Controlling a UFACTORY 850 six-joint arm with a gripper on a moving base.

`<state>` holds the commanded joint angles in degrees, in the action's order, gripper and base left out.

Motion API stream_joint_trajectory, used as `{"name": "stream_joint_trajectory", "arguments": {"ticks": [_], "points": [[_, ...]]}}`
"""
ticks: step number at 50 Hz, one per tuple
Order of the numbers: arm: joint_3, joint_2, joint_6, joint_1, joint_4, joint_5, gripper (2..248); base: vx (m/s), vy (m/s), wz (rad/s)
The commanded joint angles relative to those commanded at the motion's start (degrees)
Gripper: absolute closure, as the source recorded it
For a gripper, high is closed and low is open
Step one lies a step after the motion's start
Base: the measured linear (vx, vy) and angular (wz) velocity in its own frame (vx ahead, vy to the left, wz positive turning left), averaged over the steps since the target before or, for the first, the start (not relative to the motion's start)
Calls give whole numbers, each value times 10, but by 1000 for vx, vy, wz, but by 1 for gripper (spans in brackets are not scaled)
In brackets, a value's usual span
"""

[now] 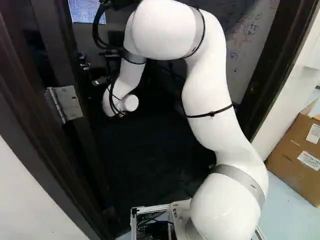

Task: Open the door and move inside

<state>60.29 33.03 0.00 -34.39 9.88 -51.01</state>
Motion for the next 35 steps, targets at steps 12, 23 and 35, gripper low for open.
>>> {"name": "stream_joint_trajectory", "arguments": {"ticks": [12, 23, 35], "points": [[23, 17, 0, -8, 14, 0, 3, 0, 0, 0], [43, 32, 0, -15, 20, 0, 3, 0, 0, 0], [50, 37, 0, -16, 20, 0, 3, 0, 0, 0]]}}
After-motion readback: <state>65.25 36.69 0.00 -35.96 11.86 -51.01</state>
